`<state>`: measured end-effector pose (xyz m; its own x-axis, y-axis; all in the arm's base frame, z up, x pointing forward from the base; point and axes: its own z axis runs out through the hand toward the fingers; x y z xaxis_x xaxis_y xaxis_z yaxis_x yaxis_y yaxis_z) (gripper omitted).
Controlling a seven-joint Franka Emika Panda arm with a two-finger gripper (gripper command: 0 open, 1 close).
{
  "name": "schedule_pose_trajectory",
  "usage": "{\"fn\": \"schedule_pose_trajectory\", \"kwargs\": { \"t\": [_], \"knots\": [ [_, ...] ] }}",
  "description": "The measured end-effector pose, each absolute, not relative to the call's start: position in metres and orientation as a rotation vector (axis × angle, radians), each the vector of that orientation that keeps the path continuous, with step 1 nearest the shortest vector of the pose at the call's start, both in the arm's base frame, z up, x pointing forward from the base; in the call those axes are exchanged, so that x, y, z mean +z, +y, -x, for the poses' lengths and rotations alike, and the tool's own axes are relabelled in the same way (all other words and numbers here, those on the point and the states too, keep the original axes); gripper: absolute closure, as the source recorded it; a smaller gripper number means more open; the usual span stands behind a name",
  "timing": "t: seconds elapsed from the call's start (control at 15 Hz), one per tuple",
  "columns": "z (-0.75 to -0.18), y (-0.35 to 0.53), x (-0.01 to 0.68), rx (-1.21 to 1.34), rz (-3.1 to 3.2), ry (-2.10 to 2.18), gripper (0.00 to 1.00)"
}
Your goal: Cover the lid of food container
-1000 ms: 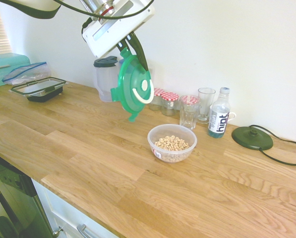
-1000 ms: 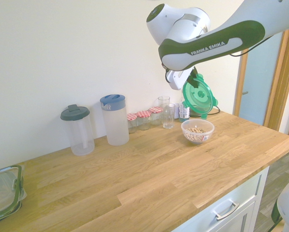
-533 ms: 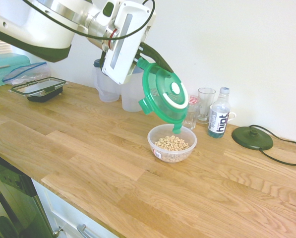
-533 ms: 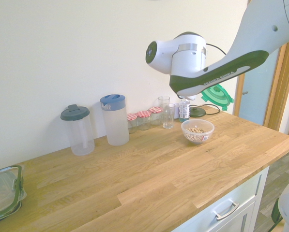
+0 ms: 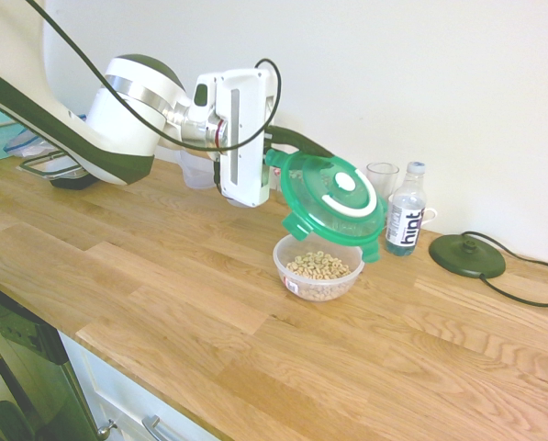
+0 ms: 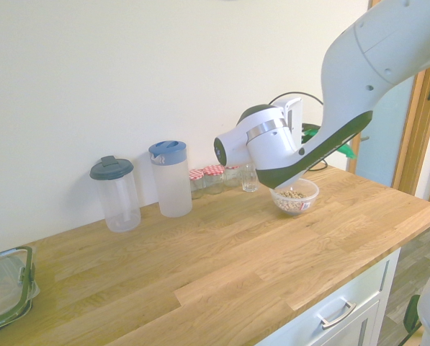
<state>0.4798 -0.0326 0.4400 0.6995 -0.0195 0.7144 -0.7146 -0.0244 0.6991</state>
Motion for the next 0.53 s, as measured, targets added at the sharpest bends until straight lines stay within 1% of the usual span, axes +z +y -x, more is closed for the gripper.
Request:
{"fn": "schedule_pose_trajectory", "kwargs": {
  "t": [0.53],
  "knots": [
    [-0.503, -0.023, 0.396, 0.616, -1.508, -0.608, 1.00]
  ]
}}
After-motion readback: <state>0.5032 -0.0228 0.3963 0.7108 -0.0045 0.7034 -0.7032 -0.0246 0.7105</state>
